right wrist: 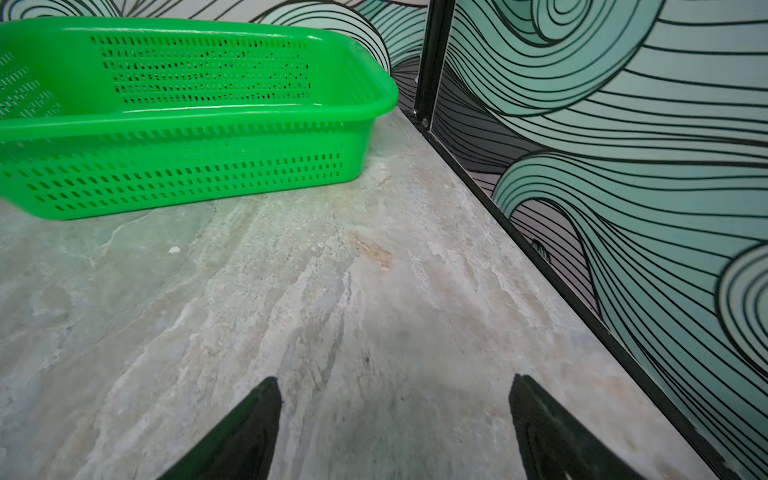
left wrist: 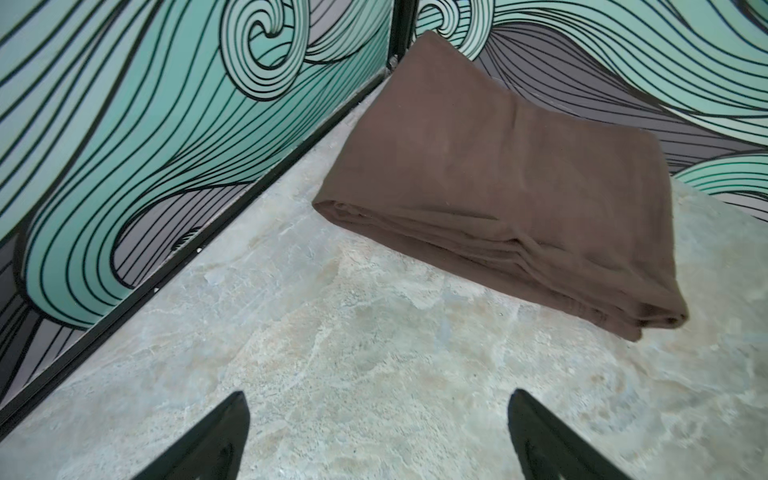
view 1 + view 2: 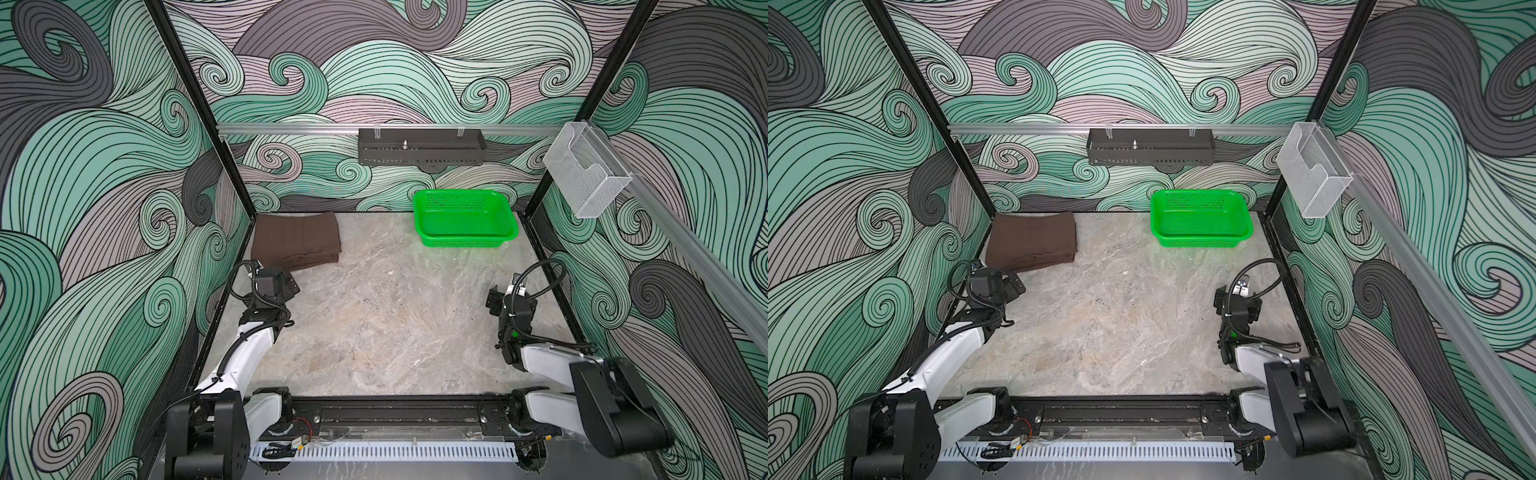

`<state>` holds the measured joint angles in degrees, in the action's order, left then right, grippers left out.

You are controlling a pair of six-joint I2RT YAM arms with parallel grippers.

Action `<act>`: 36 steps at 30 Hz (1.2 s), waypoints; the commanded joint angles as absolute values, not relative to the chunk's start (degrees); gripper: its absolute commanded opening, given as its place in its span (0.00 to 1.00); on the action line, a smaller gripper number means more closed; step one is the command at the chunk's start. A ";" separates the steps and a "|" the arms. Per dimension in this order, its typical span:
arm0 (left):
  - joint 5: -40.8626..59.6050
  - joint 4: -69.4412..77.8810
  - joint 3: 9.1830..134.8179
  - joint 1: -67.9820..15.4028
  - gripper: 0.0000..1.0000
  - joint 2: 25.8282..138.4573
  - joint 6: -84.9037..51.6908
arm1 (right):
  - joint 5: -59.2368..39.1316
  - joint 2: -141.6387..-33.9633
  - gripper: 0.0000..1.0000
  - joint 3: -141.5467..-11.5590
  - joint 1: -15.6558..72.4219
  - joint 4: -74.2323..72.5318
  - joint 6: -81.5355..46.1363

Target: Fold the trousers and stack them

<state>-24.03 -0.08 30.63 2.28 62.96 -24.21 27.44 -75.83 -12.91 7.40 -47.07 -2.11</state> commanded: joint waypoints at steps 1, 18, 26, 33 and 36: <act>-29.73 9.17 28.57 2.55 0.99 65.19 -22.65 | 22.15 -82.62 0.87 -15.37 5.54 -58.54 -1.16; -10.91 40.17 26.22 2.80 0.99 87.68 -4.08 | 11.39 -88.05 0.99 -22.15 3.10 -50.40 0.07; -10.18 40.19 25.87 2.72 0.99 87.60 -3.34 | 11.52 -88.24 0.99 -22.19 3.20 -50.37 0.18; -10.32 39.50 26.10 2.71 0.99 87.30 -3.94 | 11.49 -88.24 0.99 -22.32 3.16 -50.23 0.18; -10.44 39.09 26.24 2.72 0.99 87.14 -4.13 | 11.50 -88.28 0.99 -22.32 3.16 -50.25 0.18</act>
<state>-11.05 38.39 25.23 2.83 88.03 -4.58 11.64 -88.44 -21.87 3.09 -49.91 -0.16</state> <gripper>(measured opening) 0.986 0.992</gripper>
